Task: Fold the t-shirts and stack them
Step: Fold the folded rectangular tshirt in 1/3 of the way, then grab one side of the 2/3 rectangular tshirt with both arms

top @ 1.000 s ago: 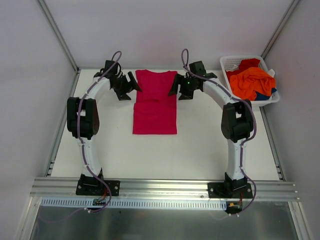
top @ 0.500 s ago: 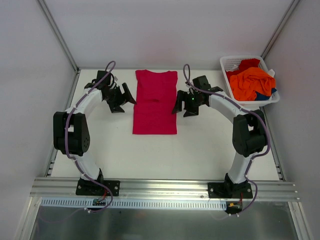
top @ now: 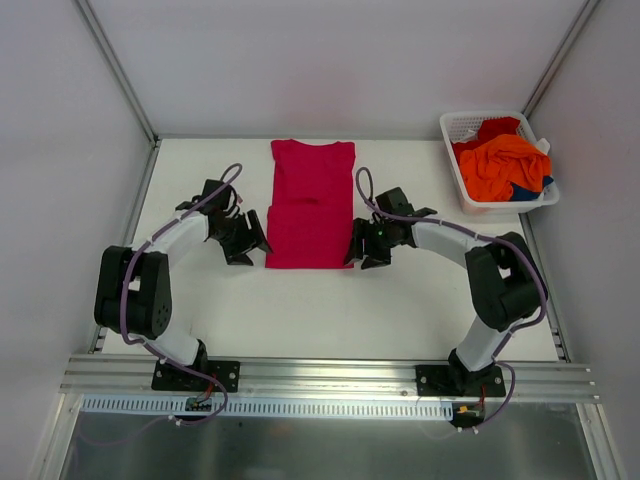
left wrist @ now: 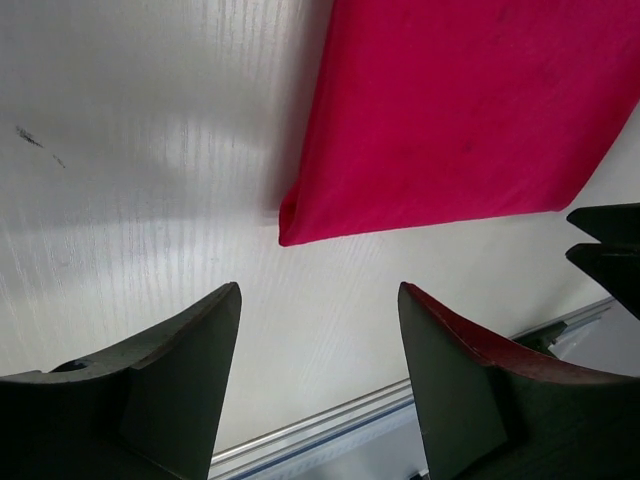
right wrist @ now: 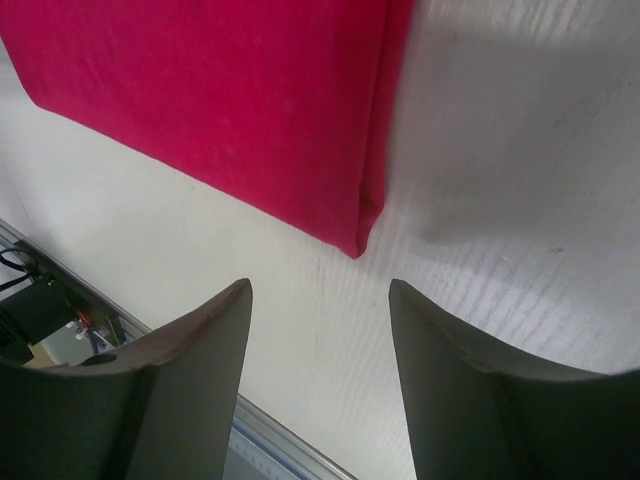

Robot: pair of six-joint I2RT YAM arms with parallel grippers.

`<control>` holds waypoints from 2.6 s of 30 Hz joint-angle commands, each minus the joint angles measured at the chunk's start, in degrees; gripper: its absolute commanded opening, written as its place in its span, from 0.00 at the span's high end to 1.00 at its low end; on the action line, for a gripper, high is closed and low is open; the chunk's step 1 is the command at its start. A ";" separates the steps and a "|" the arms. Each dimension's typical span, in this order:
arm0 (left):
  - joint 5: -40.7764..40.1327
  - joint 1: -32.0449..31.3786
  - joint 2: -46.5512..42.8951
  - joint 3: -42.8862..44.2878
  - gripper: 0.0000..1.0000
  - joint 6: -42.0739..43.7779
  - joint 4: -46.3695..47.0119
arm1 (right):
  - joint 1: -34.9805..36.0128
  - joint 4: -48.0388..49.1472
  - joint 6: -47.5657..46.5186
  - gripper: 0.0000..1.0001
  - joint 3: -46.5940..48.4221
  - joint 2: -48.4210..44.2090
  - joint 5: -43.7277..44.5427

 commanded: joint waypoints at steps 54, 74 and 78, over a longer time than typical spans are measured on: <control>-6.04 -17.74 -36.67 -33.72 1.00 -28.26 0.62 | 16.70 -0.95 16.19 1.00 -29.42 -32.82 10.42; -14.57 -9.41 -23.70 8.45 1.00 -14.22 -14.34 | 5.90 -14.06 -1.88 1.00 0.62 -32.94 14.05; -13.78 -8.08 -17.81 13.90 1.00 -13.68 -14.16 | 2.39 -13.97 -5.14 0.99 6.78 -26.00 11.75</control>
